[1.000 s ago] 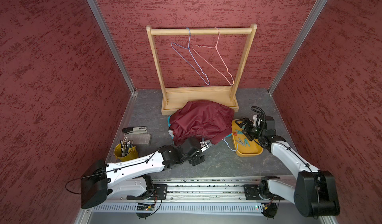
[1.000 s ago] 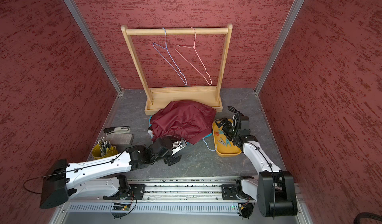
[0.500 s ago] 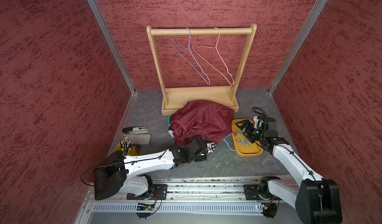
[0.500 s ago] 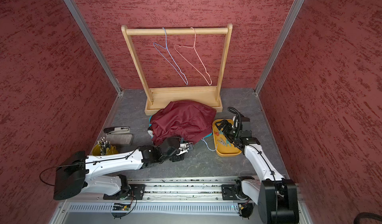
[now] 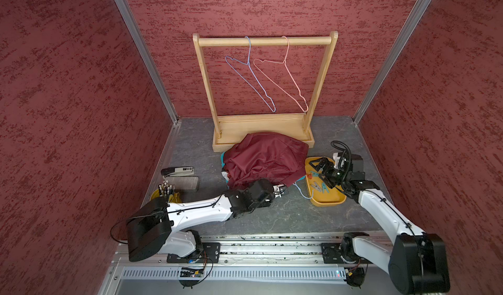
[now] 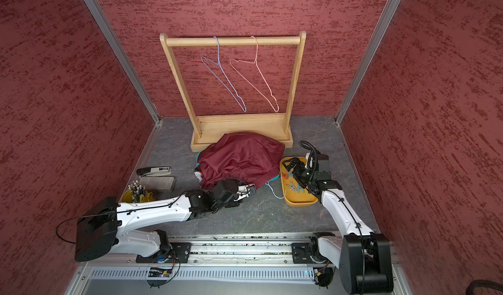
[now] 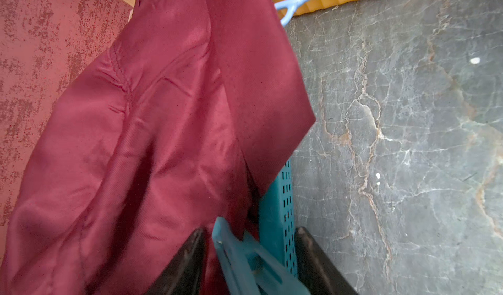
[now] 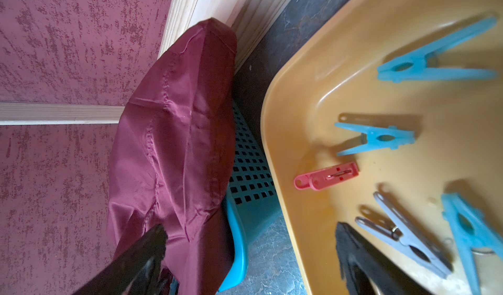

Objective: Remove the clothespins securing long-sleeve shirts to the hanger
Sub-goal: Remove the clamp from the hanger.

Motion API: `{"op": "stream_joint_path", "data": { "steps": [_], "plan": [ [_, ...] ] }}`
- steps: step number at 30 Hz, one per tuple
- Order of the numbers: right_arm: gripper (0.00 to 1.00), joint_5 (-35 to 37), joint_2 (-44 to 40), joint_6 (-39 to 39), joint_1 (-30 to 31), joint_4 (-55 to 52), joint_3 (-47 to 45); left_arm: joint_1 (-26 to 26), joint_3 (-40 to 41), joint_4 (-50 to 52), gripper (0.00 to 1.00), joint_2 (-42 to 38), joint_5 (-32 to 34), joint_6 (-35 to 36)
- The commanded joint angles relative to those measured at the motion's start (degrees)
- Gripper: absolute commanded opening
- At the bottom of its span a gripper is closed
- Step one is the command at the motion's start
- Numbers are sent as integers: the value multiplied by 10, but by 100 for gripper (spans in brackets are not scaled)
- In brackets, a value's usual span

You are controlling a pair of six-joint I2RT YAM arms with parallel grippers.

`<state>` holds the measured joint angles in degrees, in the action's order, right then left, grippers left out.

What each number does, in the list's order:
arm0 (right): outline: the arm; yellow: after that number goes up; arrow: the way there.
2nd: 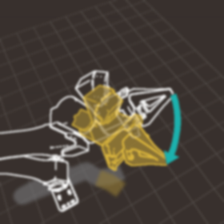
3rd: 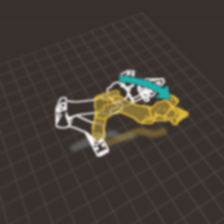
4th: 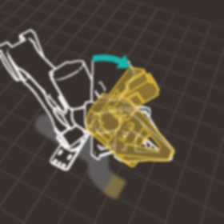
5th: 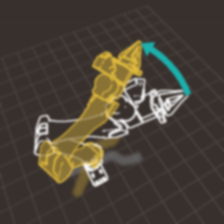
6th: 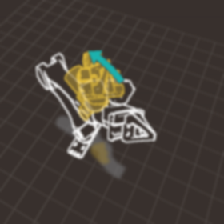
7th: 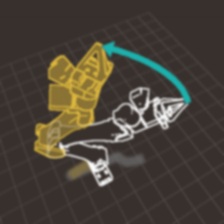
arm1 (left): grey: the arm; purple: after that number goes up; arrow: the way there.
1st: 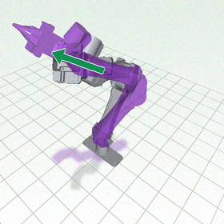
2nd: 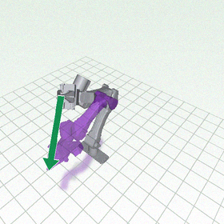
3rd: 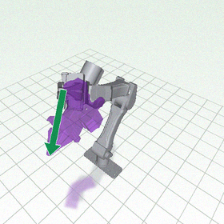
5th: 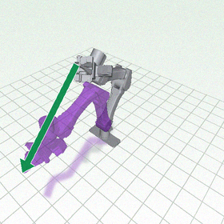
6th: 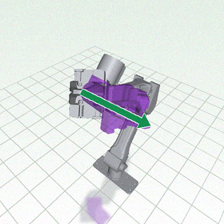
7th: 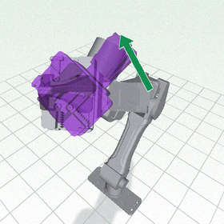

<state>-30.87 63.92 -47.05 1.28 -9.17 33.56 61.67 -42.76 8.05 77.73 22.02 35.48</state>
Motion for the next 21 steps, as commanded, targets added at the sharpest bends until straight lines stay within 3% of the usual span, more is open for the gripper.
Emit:
{"op": "stream_joint_path", "data": {
  "steps": [1,13,21],
  "plan": [
    [99,-8,-2,-7,-2,23,-15,-3,-13,5,53,0,2,5],
    [99,-9,2,-10,-2,35,-25,-4,-23,22,46,2,-3,23],
    [99,-10,-6,-11,-2,33,-24,-6,-32,32,34,6,-7,22]
  ]
}}
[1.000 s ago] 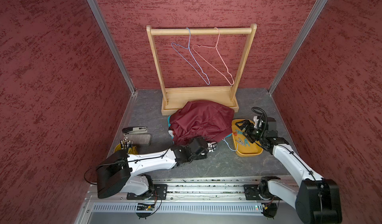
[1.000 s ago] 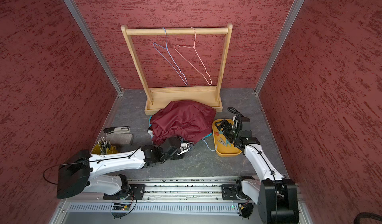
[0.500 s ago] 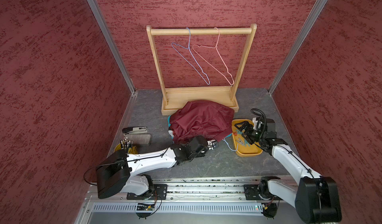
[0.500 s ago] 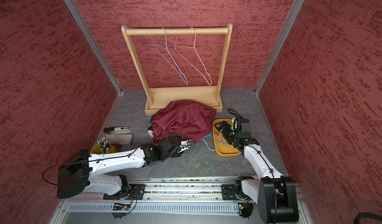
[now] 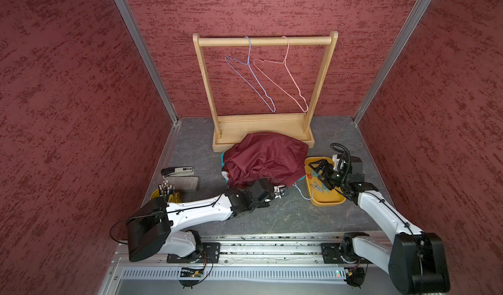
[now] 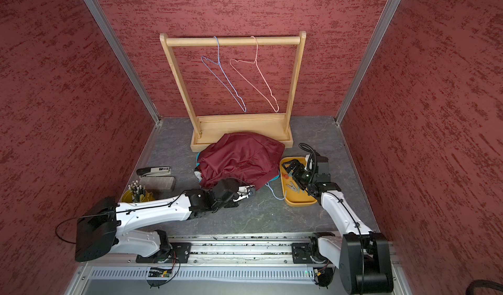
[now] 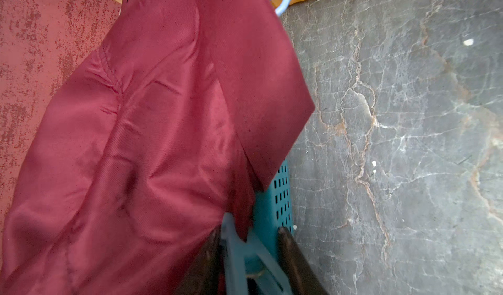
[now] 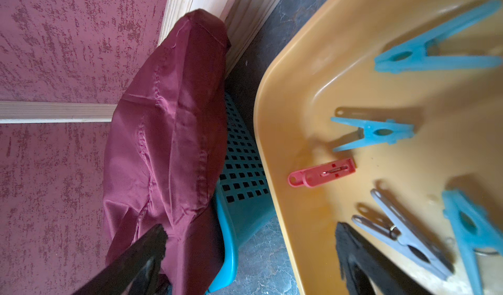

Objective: Remove the clothespins securing long-sleeve shirts to the hanger
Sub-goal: Remove the clamp from the hanger.

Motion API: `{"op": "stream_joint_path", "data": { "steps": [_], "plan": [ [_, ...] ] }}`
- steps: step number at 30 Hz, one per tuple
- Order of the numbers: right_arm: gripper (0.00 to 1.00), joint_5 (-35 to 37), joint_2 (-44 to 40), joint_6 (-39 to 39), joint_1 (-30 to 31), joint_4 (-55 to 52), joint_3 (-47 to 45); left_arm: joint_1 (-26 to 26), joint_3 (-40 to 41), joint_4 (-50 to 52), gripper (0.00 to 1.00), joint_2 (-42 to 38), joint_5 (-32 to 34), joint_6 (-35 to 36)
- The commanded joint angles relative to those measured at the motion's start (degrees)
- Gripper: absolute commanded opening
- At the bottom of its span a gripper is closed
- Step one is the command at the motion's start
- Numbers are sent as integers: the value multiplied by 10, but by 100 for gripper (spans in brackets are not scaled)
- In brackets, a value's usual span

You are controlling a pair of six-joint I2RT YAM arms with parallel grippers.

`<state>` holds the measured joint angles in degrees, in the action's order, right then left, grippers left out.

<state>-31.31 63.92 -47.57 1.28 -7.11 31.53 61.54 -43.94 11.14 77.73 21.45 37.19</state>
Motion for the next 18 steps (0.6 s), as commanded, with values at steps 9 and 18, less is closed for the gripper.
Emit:
{"op": "stream_joint_path", "data": {
  "steps": [9,18],
  "plan": [
    [99,2,-17,5,-1,-7,10,-12,-47,45,32,-1,-27,-24],
    [99,38,-28,32,-2,-63,49,-22,-100,135,28,-10,-73,-67]
  ]
}}
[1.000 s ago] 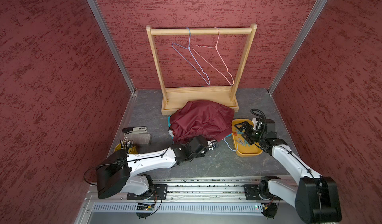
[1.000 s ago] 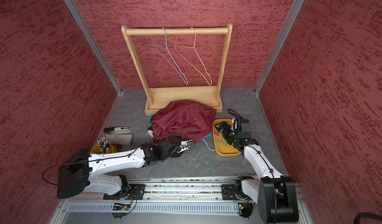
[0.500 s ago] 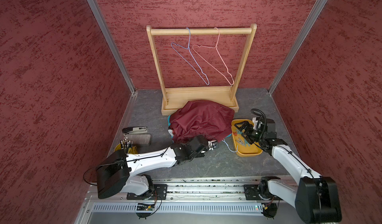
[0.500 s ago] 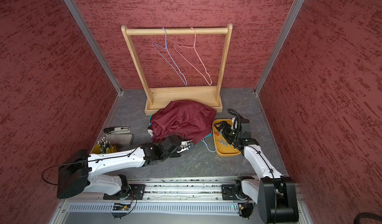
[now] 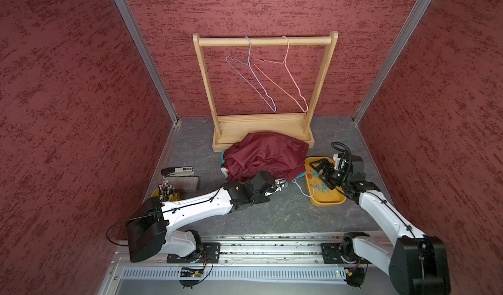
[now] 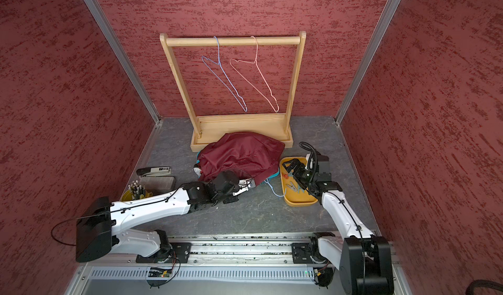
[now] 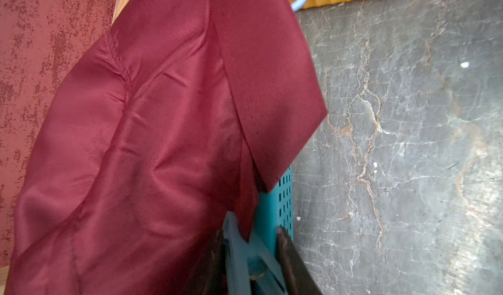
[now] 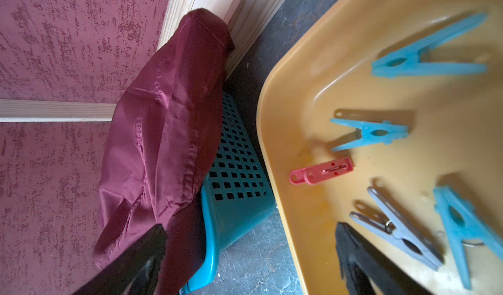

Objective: Remove the clothespins securing long-sleeve shirts to the hanger
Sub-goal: Remove the clamp from the hanger.

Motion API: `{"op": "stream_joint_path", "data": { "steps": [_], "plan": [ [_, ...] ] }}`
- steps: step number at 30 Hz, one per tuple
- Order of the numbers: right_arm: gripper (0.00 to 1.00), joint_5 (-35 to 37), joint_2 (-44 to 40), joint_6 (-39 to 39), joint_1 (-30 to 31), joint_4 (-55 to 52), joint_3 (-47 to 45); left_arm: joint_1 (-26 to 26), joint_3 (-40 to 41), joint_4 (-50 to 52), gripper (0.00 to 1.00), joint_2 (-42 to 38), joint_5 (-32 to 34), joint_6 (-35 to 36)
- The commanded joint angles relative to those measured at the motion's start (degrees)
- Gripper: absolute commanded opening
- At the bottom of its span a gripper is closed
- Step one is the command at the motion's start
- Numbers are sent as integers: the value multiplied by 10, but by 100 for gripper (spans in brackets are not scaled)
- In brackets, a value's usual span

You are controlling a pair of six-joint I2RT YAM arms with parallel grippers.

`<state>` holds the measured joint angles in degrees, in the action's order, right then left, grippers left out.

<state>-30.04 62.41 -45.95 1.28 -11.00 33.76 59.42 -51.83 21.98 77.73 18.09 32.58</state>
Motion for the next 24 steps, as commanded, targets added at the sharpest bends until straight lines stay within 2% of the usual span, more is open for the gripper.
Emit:
{"op": "stream_joint_path", "data": {
  "steps": [1,10,20,24],
  "plan": [
    [99,28,-13,17,-2,-26,28,-1,-23,32,27,-9,-42,-23],
    [99,13,-6,3,-1,0,10,0,-28,44,29,8,-56,-43],
    [99,2,-5,-4,-1,14,-5,8,-21,54,35,15,-75,-59],
    [99,-1,-8,-9,-1,22,-13,12,-22,58,41,14,-77,-62]
  ]
}}
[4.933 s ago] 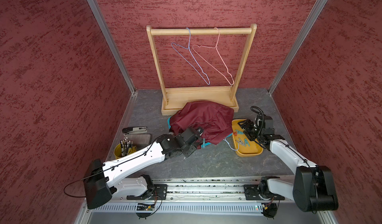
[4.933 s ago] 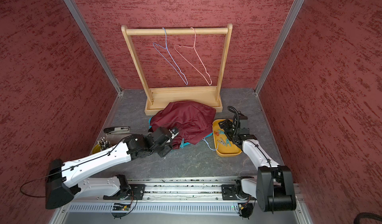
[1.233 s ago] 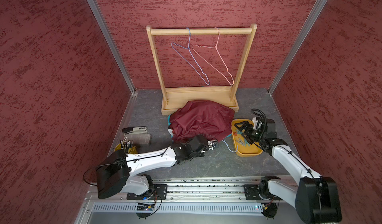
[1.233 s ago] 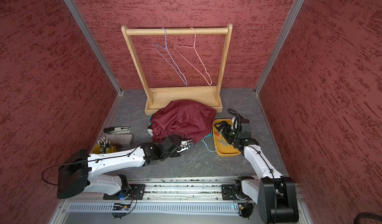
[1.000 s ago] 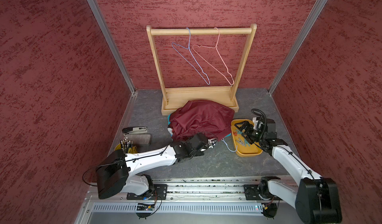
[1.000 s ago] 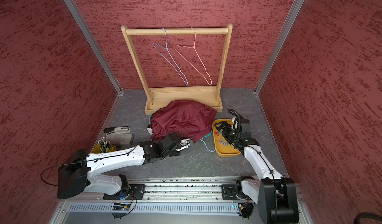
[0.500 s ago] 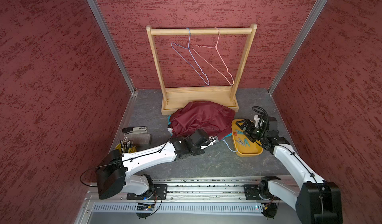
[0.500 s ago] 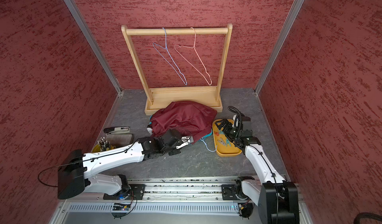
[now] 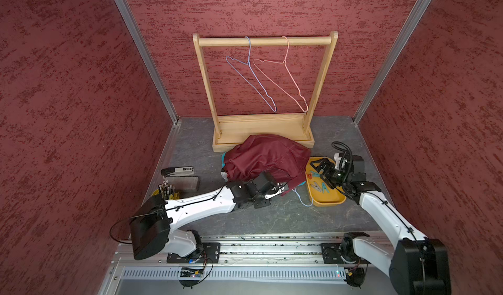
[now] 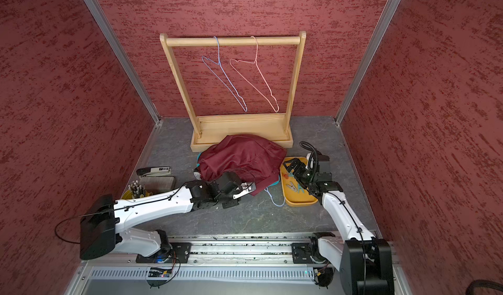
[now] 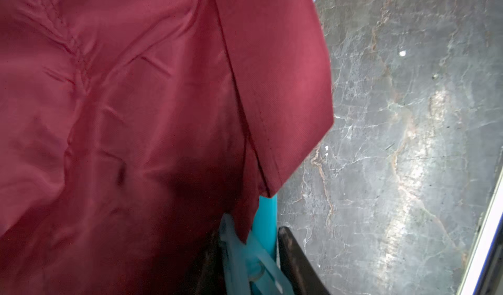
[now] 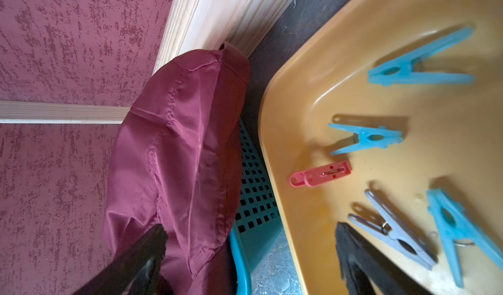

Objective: Remove the clothespins securing long-sleeve shirts to the hanger
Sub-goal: Remove the clamp from the hanger.

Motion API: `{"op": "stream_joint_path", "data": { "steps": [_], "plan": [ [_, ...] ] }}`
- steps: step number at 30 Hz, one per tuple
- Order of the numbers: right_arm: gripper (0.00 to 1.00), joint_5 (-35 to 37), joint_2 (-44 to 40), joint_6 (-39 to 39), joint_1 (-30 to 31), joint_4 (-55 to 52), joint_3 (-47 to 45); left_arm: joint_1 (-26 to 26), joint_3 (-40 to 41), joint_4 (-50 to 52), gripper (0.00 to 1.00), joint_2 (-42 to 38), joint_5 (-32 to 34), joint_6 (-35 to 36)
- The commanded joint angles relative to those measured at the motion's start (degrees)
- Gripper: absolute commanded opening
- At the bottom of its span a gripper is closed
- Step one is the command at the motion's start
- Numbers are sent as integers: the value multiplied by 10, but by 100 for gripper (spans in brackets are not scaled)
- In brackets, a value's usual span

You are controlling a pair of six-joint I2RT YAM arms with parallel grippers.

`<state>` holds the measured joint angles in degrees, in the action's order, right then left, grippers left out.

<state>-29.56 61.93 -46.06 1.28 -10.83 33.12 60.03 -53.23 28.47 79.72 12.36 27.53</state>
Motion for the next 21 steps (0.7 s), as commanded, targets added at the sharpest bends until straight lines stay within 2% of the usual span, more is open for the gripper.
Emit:
{"op": "stream_joint_path", "data": {
  "steps": [1,8,21],
  "plan": [
    [99,-6,-4,-7,-2,21,-9,7,-7,-6,41,-7,-19,-13],
    [99,-10,-4,-14,-2,33,-20,9,-11,4,43,-14,-18,-9],
    [99,-11,-4,-20,-2,44,-33,5,-12,15,33,-24,-11,-5]
  ]
}}
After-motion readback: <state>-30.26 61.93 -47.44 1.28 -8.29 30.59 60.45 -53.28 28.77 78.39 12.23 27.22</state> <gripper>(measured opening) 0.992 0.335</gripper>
